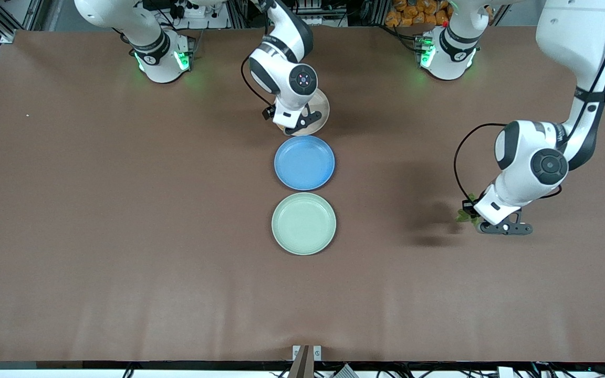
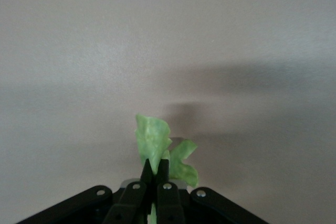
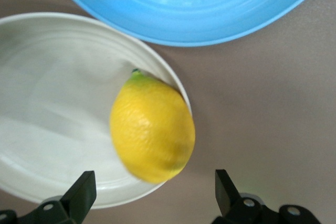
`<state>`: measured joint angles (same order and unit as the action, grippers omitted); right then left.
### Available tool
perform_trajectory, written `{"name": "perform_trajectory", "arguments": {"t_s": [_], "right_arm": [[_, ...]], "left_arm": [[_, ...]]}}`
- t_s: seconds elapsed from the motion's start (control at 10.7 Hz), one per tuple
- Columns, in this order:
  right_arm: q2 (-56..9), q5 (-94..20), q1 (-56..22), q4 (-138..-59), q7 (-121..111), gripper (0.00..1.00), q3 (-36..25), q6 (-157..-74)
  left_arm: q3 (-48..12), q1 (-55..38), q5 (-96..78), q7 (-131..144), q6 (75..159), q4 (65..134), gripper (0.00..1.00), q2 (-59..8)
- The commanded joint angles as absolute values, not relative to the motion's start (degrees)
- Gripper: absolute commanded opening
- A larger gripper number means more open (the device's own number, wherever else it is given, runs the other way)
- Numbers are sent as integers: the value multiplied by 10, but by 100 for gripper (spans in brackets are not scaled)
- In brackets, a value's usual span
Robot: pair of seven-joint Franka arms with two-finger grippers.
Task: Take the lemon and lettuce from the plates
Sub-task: 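Lower the lettuce onto the table while the right gripper grasps the lemon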
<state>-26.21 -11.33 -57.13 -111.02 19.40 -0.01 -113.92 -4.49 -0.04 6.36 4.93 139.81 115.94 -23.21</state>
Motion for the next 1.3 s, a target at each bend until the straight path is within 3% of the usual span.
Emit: {"name": "perform_trajectory", "arguments": {"t_s": [0.0, 0.09, 0.19, 0.28, 0.37, 0.47, 0.56, 0.65, 0.75, 0.93, 1.21], "right_arm": [[-290, -78, -580, -1096, 202, 100, -6, -1145], [-297, -76, -581, -1095, 202, 100, -6, -1157], [-305, -76, -582, -1092, 203, 100, -6, -1163], [-312, -76, -582, -1089, 203, 100, -6, -1164], [-315, -76, -582, -1086, 207, 100, -6, -1165], [-316, -73, -589, -1085, 217, 80, -6, -1165], [-320, -62, -596, -1077, 228, 33, -6, -1165], [-323, -54, -596, -1071, 229, 9, -5, -1165], [-327, -53, -596, -1064, 229, 1, -5, -1165], [-328, -54, -595, -1052, 230, 0, -5, -1160], [-322, -61, -592, -1010, 258, 0, -5, -1123]], "left_arm": [[-50, 8, 50, 38, 1446, 1160, 0, -264], [-50, 8, 50, 37, 1457, 1160, 0, -270], [-51, 6, 51, 37, 1458, 1157, 33, -274], [-51, 4, 51, 37, 1458, 1155, 99, -275], [-53, 5, 51, 36, 1457, 1154, 100, -272], [-53, 5, 51, 36, 1457, 1154, 100, -267], [-57, 5, 50, 36, 1455, 1153, 100, -251], [-65, 6, 50, 38, 1452, 1152, 100, -235], [-71, 7, 50, 39, 1444, 1152, 100, -221], [-75, 7, 50, 38, 1422, 1151, 100, -180], [-77, 6, 49, 38, 1314, 1114, 100, -121]]}}
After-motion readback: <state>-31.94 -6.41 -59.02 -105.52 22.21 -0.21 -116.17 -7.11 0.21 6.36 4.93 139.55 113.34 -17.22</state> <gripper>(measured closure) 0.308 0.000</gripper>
